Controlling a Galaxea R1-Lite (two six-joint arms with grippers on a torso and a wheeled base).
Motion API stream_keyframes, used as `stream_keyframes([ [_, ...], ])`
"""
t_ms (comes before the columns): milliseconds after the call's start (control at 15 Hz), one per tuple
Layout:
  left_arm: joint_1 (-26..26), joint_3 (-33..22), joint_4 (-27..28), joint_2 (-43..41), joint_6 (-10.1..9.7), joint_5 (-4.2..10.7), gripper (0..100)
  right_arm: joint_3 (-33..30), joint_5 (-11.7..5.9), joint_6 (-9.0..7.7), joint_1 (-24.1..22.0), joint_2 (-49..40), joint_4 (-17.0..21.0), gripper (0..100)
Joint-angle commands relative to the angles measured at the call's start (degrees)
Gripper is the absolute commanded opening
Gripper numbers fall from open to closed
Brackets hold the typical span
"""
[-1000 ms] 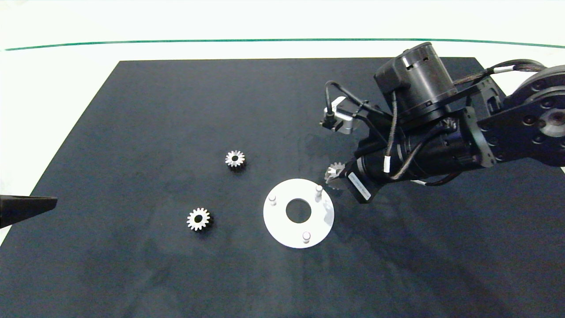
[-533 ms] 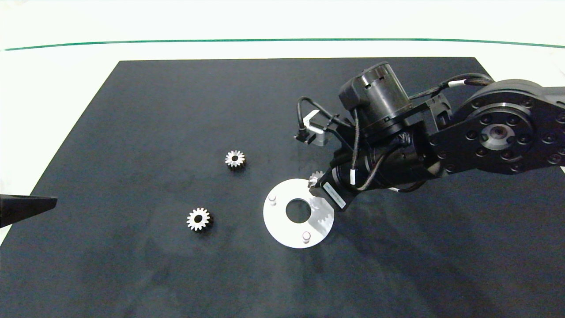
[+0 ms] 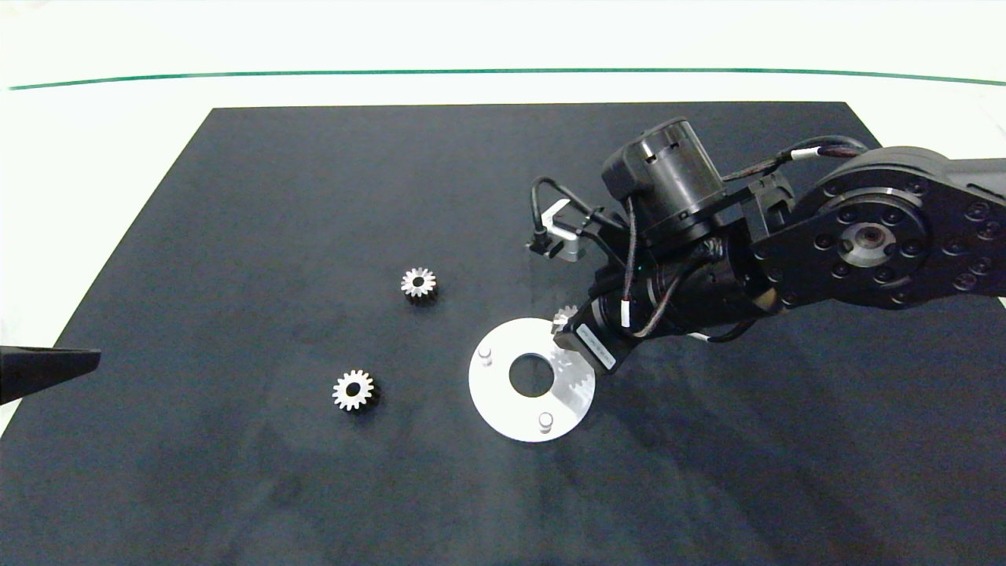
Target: Install three planetary gears onto the carrier pins
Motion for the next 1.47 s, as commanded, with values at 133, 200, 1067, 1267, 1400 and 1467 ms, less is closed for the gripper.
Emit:
stream_keyframes([
  [133,0.0,0.0,0.2,0.1,0.05,0.07,100,0.0,0.02,-0.03,-0.1,0.0,0.1,19],
  [200,0.0,0.0,0.2,0.1,0.05,0.07,100,0.0,0.02,-0.12,-0.1,0.0,0.1,19],
  [1067,0.0,0.0,0.2,-0.5,0.05,0.07,100,-0.1,-0.07,-0.03,-0.1,0.7,0.0,19],
  [1267,0.0,0.0,0.3,-0.5,0.05,0.07,100,0.0,-0.07,-0.03,-0.1,0.8,0.0,19],
  [1400,0.0,0.0,0.2,-0.5,0.05,0.07,100,0.0,-0.07,-0.03,-0.1,0.8,0.0,19],
  [1467,0.0,0.0,0.2,-0.5,0.05,0.07,100,0.0,-0.07,-0.03,-0.1,0.8,0.1,19],
])
